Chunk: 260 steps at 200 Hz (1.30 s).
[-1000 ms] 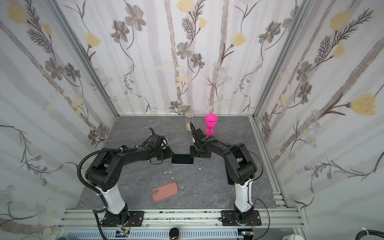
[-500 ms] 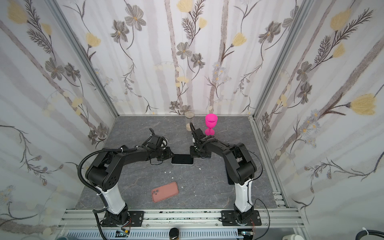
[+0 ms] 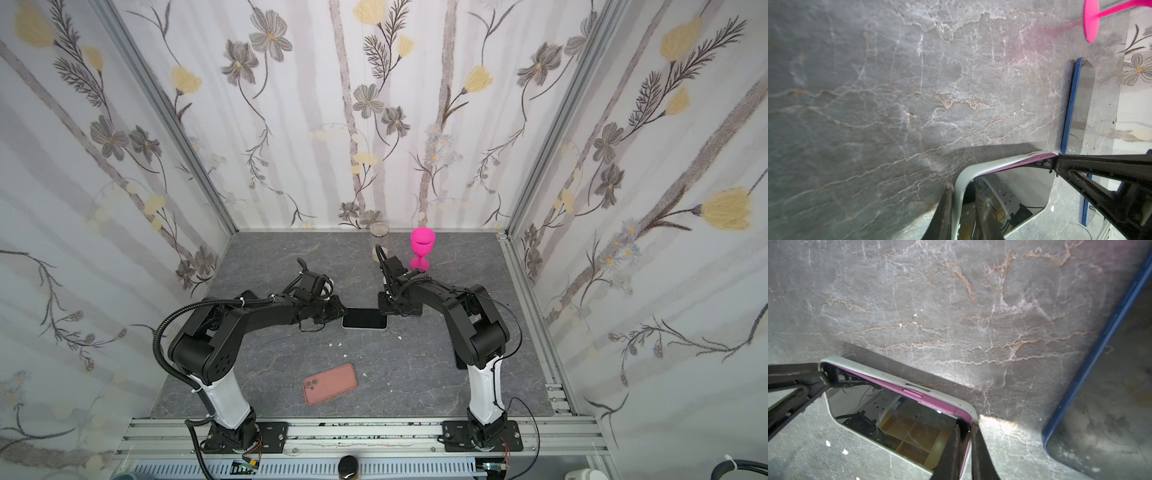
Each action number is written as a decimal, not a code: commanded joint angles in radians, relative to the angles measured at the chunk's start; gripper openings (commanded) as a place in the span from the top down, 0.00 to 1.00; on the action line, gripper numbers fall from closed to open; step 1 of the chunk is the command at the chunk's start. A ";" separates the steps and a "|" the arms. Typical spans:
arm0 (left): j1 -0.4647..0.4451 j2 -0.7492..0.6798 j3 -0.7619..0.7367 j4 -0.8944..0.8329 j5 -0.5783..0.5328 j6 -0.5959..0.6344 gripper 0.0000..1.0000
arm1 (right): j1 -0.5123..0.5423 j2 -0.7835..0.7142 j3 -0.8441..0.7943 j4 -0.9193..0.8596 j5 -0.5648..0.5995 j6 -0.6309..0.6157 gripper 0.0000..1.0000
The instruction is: Put the phone into the phone case
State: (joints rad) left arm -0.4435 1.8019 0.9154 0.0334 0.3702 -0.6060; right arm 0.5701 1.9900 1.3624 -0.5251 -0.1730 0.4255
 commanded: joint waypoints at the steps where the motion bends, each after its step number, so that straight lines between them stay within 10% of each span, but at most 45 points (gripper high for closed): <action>1: -0.002 -0.010 -0.006 0.025 -0.004 -0.008 0.80 | 0.012 0.023 -0.008 -0.061 0.000 -0.010 0.88; 260: -0.003 -0.007 -0.026 0.046 -0.024 -0.011 0.80 | 0.039 0.126 -0.006 -0.084 0.027 -0.017 0.88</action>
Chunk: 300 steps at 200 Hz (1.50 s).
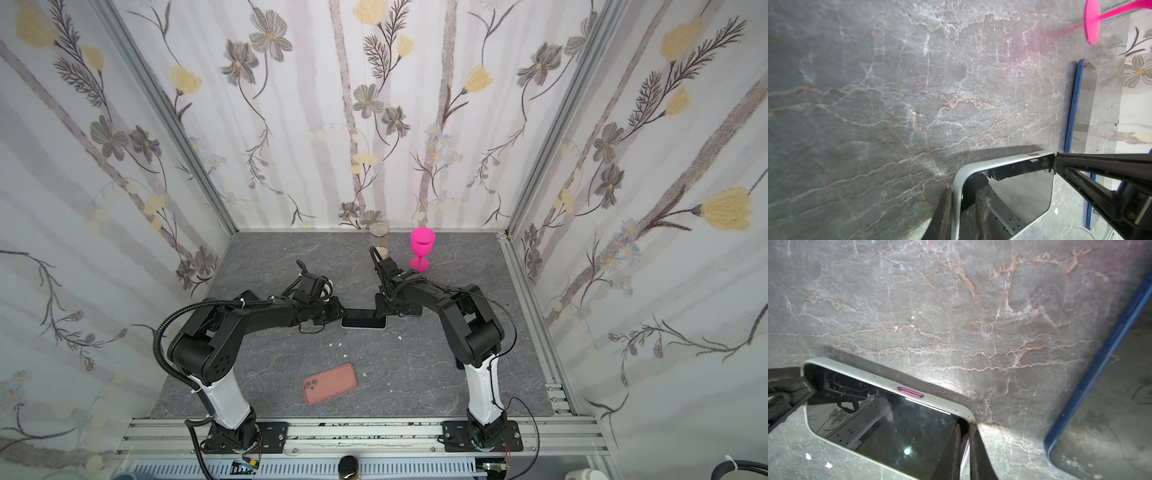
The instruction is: Put the phone into the phone case
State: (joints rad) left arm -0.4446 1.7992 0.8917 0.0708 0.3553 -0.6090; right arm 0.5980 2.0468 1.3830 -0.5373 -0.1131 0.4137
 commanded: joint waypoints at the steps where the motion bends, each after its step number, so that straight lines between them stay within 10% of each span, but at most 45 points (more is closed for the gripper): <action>1: -0.001 -0.004 -0.002 0.009 -0.009 -0.008 0.80 | 0.011 0.068 -0.027 -0.072 -0.033 -0.005 0.88; 172: 0.018 -0.383 0.126 -0.138 -0.201 0.182 0.77 | 0.061 -0.244 0.117 -0.021 0.095 -0.069 0.73; 300: 0.003 -1.081 -0.316 -0.054 -0.254 0.428 0.31 | 0.264 -0.722 -0.233 0.527 0.357 -0.447 0.65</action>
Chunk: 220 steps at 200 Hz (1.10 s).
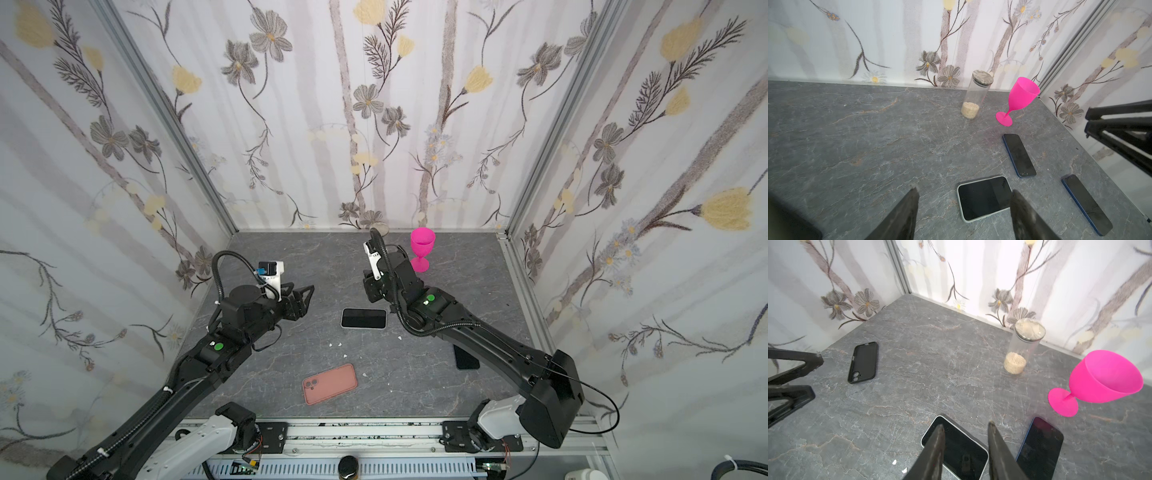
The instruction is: Put the phone into the phone case
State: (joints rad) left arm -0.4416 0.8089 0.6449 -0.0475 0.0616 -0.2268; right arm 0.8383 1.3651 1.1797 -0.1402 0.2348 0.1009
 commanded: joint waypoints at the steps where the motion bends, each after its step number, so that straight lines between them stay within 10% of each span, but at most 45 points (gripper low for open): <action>1: -0.001 -0.096 -0.073 0.065 0.043 0.047 0.31 | 0.024 -0.041 -0.030 0.129 0.007 -0.137 0.65; 18: -0.007 -0.175 -0.120 0.074 0.109 0.079 0.31 | 0.030 -0.063 -0.033 0.096 -0.079 -0.203 0.61; 59: -0.015 -0.277 -0.199 0.029 0.161 0.146 0.27 | 0.031 -0.082 -0.105 0.050 -0.254 -0.419 0.00; 156: -0.028 -0.257 -0.244 0.047 0.052 0.160 0.22 | -0.080 0.174 -0.079 -0.119 -0.559 -0.730 0.00; 220: -0.031 -0.263 -0.265 0.054 0.007 0.155 0.13 | -0.134 0.374 -0.027 -0.131 -0.425 -0.819 0.00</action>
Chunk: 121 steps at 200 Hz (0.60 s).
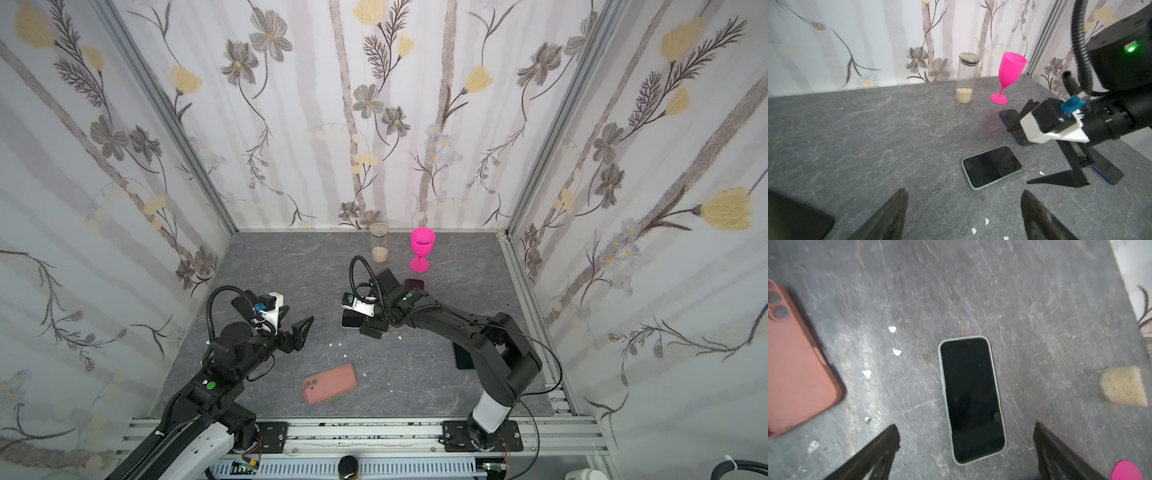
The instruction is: Put the phone into the phone case
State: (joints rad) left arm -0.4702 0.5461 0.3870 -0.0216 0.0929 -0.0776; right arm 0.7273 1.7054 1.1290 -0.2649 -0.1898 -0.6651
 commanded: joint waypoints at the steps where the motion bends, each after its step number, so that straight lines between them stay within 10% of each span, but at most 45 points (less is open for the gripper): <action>1: -0.002 0.000 -0.008 0.029 -0.024 0.006 0.13 | -0.024 0.037 0.025 -0.007 -0.005 -0.053 0.00; 121: -0.004 0.012 -0.014 0.034 -0.039 0.012 0.10 | -0.061 0.268 0.227 -0.217 -0.059 -0.067 0.00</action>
State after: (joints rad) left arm -0.4740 0.5606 0.3748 -0.0185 0.0624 -0.0765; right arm 0.6647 1.9617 1.3418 -0.4469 -0.2337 -0.7128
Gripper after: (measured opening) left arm 0.895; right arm 0.998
